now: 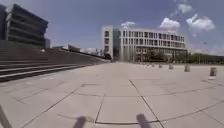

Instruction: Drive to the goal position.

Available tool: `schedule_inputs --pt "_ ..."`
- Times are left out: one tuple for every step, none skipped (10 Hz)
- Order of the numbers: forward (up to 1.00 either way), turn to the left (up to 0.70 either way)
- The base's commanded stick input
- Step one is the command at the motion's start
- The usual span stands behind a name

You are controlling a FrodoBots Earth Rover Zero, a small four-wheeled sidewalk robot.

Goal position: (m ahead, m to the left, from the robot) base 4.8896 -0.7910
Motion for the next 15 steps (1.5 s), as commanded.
schedule_inputs --pt "0.70 0.00" --pt "0.70 0.00" --pt "0.70 0.00" --pt "0.70 0.00" --pt "0.70 0.00" --pt "0.70 0.00" --pt "0.70 0.00" --pt "0.70 0.00" --pt "0.70 0.00" --pt "0.70 0.00" --pt "0.70 0.00" --pt "0.70 0.00" --pt "0.70 0.00" --pt "0.70 0.00" --pt "0.70 0.00"
